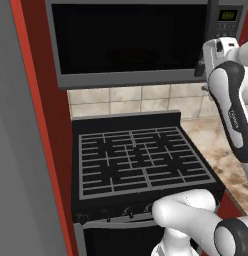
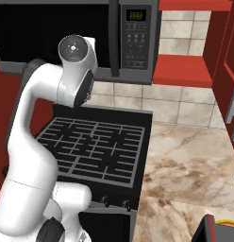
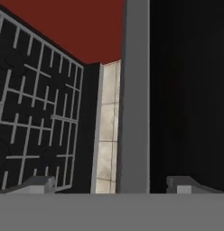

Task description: Remove the tangerine from the bowl and place it on the small plate. Then place the bowl with only the shrimp in the microwave, close the door, and press the start button to microwave the shrimp.

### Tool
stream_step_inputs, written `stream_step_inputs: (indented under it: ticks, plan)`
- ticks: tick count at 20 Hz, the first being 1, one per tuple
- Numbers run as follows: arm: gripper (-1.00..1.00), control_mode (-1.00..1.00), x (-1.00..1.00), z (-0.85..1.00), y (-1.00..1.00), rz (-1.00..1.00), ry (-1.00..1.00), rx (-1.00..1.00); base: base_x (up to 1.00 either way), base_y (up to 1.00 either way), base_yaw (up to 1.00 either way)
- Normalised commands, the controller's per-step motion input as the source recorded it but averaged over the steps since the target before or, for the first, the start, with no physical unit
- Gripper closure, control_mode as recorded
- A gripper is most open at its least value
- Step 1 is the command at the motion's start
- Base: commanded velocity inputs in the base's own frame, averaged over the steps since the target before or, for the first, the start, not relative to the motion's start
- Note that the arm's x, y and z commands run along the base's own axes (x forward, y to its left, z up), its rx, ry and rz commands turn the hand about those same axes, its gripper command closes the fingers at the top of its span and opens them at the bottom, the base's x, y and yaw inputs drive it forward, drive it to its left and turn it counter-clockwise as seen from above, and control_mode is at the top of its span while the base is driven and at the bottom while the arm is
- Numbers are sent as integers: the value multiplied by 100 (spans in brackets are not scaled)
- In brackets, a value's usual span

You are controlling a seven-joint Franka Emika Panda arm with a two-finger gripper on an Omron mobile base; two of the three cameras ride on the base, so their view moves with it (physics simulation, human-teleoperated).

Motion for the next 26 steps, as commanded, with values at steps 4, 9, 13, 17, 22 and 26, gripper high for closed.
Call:
stream_step_inputs:
  ticks: [4, 9, 13, 17, 22, 26]
  plan:
    - [-100, -100, -55, 0, -100, 0, 0, 6, 0, 0, 0]
    - [-100, -100, -24, -19, -83, 0, -5, 12, 0, 0, 0]
    - [-100, -100, 7, -3, -20, 0, -7, 8, 0, 0, 0]
    - [-100, -100, 18, -1, -19, 0, 0, 6, 0, 0, 0]
    - [-100, -100, 44, -1, 0, 0, 0, 3, 0, 0, 0]
    - [-100, -100, 55, -1, -3, 0, 0, 3, 0, 0, 0]
